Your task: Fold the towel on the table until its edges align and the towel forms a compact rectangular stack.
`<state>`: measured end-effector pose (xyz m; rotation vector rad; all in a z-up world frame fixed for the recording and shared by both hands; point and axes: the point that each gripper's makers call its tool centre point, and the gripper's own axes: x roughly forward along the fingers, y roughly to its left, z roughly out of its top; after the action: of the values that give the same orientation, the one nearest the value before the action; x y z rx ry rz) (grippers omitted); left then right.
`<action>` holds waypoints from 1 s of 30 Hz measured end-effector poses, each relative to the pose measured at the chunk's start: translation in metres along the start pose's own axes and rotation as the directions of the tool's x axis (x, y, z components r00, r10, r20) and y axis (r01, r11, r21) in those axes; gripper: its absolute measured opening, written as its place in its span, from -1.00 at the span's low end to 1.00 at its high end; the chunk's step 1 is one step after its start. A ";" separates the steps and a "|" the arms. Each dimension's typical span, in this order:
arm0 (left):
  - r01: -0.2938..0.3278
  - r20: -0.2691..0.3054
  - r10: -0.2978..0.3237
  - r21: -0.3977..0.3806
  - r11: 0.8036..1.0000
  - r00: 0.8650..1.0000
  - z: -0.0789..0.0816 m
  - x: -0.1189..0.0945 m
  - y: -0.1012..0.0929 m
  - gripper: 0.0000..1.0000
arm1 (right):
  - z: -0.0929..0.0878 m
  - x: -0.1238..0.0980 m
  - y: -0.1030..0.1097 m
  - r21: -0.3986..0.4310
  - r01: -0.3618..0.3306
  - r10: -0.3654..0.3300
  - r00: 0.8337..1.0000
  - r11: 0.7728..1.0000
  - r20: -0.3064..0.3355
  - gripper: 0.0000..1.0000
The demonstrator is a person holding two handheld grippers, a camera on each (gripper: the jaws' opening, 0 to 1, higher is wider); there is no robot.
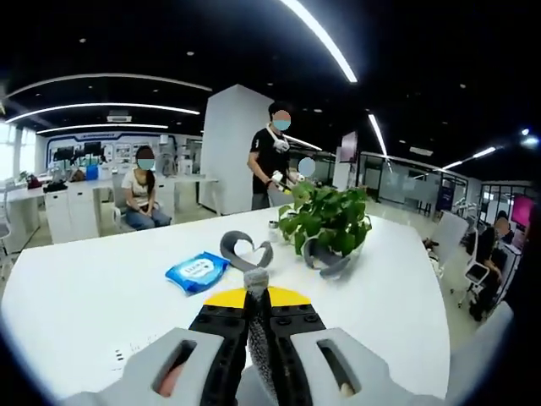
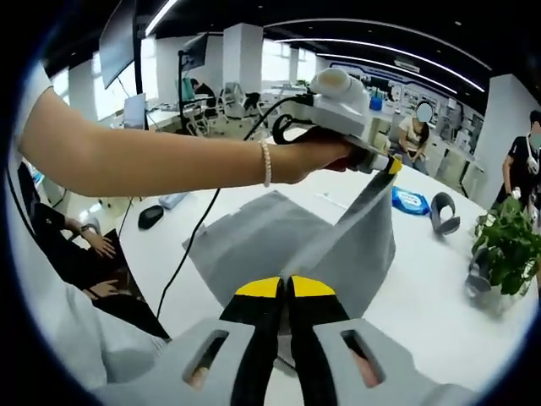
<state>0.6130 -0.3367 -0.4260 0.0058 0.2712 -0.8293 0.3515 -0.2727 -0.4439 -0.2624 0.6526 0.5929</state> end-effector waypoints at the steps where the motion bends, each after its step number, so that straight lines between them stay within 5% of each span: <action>1: -0.002 -0.005 0.002 -0.006 1.000 1.000 -0.004 -0.001 0.004 -0.87 | -0.002 0.005 0.003 -0.002 -0.008 0.008 1.000 1.000 -0.005 -1.00; 14: -0.064 -0.052 0.061 -0.061 0.996 0.997 -0.051 -0.021 0.059 -0.87 | -0.011 0.058 0.033 -0.011 -0.112 0.111 0.992 0.994 -0.061 -1.00; 30: -0.081 -0.048 0.078 -0.057 0.995 0.996 -0.056 -0.036 0.082 -0.87 | 0.001 0.084 0.059 -0.007 -0.189 0.188 0.979 0.982 -0.074 -1.00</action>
<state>0.6364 -0.2489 -0.4792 -0.0189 0.3365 -0.7424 0.3710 -0.1881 -0.4994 -0.2372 0.7494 0.7726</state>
